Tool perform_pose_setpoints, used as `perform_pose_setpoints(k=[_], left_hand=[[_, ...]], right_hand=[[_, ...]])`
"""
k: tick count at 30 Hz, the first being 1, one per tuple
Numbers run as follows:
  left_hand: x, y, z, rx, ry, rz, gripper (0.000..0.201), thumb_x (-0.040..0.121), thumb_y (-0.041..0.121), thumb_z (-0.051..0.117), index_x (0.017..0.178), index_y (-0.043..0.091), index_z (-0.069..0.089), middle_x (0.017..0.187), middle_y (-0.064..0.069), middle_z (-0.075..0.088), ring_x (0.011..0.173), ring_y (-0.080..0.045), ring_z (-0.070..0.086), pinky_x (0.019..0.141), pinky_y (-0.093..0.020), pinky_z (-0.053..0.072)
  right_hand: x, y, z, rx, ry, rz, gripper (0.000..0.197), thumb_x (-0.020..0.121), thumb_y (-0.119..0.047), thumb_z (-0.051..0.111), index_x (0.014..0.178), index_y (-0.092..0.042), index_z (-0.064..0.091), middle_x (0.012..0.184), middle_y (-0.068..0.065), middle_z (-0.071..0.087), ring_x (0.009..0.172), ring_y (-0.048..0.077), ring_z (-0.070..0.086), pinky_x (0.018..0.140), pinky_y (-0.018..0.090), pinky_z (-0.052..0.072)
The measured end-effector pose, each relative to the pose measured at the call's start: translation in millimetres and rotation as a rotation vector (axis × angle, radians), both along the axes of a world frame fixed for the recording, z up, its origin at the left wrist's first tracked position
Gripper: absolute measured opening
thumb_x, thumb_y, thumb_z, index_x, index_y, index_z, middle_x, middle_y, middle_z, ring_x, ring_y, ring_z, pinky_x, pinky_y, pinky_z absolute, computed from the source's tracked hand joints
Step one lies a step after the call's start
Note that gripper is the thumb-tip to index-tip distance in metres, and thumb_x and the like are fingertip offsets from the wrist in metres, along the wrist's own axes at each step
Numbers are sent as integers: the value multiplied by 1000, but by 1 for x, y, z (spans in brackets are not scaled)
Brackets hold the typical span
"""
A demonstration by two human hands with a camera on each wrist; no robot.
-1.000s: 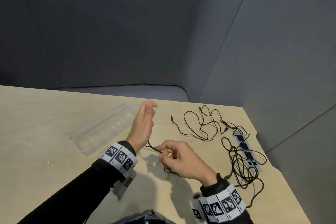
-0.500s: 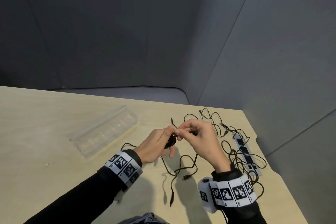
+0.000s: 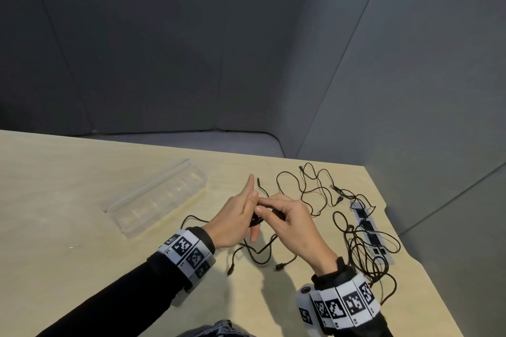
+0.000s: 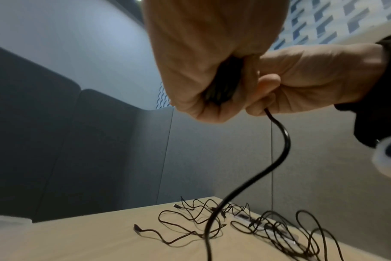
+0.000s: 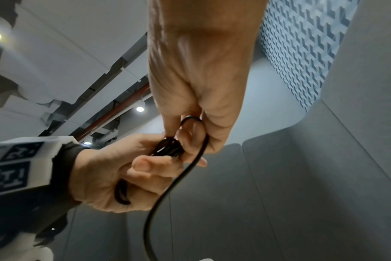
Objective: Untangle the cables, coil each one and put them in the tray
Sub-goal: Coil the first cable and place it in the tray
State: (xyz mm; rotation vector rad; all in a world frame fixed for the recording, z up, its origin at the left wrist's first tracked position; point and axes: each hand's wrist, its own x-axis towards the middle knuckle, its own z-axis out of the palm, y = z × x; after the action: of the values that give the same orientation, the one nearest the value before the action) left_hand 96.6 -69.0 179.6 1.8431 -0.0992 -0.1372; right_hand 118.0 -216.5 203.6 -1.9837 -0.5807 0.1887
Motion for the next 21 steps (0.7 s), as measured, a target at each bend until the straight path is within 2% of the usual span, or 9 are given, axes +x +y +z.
perform_pose_setpoints(k=[2,4,5,6,7,10,14,17,21], left_hand=[[2,0,1,-30,-14,61,50,102,34,18,151,24,11,55,-4,51,50,-21,50,49,-21,38],[2,0,5,-86,-36,91,44,103,30,20,143,17,34,78,-16,59,72,-26,63,52,-12,41],[1,0,7,-116,-48,89,41,104,27,20,134,14,44,89,-14,62,81,-17,65,55,-8,41],[0,-1,9,-143,-59,86,39,104,25,20,125,11,51,91,-9,63,75,-4,63,54,-7,40],[-1,-2,10,-165,-70,87,40,104,24,20,117,9,54,86,-5,63,63,1,59,50,-8,39],[1,-5,11,-230,-85,88,50,102,38,20,107,6,58,67,1,59,42,-5,44,42,-18,33],[5,-4,12,-201,-24,26,59,94,56,22,101,13,62,55,-8,58,48,-21,53,49,-28,45],[1,-1,9,-2,-23,56,64,90,63,16,84,20,63,56,-2,61,51,-16,58,56,-26,48],[-2,-2,1,43,-98,142,65,95,58,16,60,17,53,51,5,48,44,-10,41,53,-25,35]], right_hand=[[-1,2,-3,60,33,-36,21,89,-20,64,107,-28,72,83,-10,64,75,-1,56,72,13,42],[-3,6,-5,146,68,-78,19,89,-18,65,105,-24,73,81,-11,63,73,-3,56,71,12,41],[-4,8,-6,186,75,-94,18,88,-15,66,102,-21,74,81,-10,62,73,-4,56,71,12,41],[-5,10,-6,227,79,-106,16,87,-12,66,99,-18,75,81,-9,63,75,-4,58,72,12,42],[-6,12,-6,272,87,-115,16,86,-8,67,95,-17,75,82,-7,64,79,-3,60,74,13,44],[-3,15,-4,340,80,-133,20,86,-1,65,90,-18,75,89,-2,68,91,0,64,84,14,47],[3,15,-5,296,-5,-160,28,87,0,63,86,-26,73,82,0,64,77,-2,61,77,12,46],[9,11,-5,303,-29,-183,22,87,-2,64,85,-21,74,82,4,64,76,-1,61,75,13,46],[14,10,-4,279,-21,-180,18,87,-8,66,85,-23,75,81,0,66,75,1,59,75,19,46]])
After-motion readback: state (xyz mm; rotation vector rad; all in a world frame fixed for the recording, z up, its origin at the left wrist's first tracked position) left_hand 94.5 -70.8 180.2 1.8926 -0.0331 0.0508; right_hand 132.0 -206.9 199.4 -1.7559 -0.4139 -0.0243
